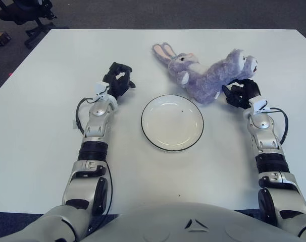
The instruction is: Put the doll into the plate.
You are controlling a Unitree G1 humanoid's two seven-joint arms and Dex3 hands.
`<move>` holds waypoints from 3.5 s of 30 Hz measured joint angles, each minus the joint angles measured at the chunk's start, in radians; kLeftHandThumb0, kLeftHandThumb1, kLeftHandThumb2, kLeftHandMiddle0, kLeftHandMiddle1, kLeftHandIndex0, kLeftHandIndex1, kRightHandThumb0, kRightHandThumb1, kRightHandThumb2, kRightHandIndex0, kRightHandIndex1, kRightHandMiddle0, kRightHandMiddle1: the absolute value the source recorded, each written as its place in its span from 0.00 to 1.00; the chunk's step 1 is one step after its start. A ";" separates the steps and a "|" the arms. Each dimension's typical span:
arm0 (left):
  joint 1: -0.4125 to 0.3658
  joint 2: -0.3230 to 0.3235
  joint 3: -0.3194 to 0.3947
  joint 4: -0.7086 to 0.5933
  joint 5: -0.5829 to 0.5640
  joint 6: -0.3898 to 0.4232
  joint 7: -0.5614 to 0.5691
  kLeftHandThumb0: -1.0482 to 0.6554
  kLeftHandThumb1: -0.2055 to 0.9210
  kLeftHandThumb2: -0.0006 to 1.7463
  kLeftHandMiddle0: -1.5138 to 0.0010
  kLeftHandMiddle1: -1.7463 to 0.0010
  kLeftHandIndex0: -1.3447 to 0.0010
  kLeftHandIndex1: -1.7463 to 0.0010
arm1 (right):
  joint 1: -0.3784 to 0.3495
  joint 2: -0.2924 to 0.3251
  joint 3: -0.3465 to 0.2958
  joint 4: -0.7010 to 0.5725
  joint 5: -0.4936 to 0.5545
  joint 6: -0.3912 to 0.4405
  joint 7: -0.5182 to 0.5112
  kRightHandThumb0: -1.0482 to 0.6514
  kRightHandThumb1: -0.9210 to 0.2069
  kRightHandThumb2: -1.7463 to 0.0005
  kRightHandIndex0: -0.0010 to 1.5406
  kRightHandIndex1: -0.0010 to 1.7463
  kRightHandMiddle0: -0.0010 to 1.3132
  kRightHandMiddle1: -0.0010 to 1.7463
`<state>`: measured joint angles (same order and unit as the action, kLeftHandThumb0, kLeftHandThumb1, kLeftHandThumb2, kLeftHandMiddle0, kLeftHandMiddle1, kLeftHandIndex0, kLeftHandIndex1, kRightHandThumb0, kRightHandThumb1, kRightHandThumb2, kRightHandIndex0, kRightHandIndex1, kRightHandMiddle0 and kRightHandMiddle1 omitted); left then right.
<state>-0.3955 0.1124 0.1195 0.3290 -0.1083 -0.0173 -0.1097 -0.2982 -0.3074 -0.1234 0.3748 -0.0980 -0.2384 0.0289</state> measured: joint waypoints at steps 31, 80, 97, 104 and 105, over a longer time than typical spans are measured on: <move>0.001 0.000 0.000 0.005 0.000 -0.001 0.000 0.41 1.00 0.29 0.63 0.00 0.84 0.00 | 0.000 -0.001 0.000 0.000 -0.004 0.000 0.000 0.39 0.19 0.60 0.59 1.00 0.34 0.92; -0.296 0.216 -0.211 0.505 0.528 -0.772 0.306 0.43 1.00 0.21 0.68 0.58 0.75 0.10 | 0.006 0.024 -0.028 -0.073 0.090 0.054 0.047 0.39 0.19 0.59 0.58 1.00 0.33 0.93; -0.509 0.246 -0.366 0.672 0.698 -0.827 0.361 0.34 1.00 0.07 0.71 0.96 0.78 0.77 | 0.011 0.026 -0.026 -0.096 0.089 0.080 0.047 0.39 0.20 0.58 0.57 1.00 0.33 0.94; -0.619 0.249 -0.440 0.760 0.767 -0.828 0.396 0.32 1.00 0.03 0.75 1.00 0.78 0.86 | 0.012 0.027 -0.024 -0.102 0.087 0.091 0.047 0.39 0.20 0.58 0.57 1.00 0.33 0.94; -0.634 0.249 -0.451 0.771 0.776 -0.828 0.397 0.31 1.00 0.02 0.75 1.00 0.78 0.87 | 0.012 0.027 -0.023 -0.103 0.087 0.092 0.047 0.39 0.20 0.58 0.57 1.00 0.33 0.94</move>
<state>-1.0292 0.3615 -0.3317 1.0997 0.6680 -0.8451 0.2869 -0.2861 -0.2808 -0.1469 0.2720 -0.0115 -0.1464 0.0759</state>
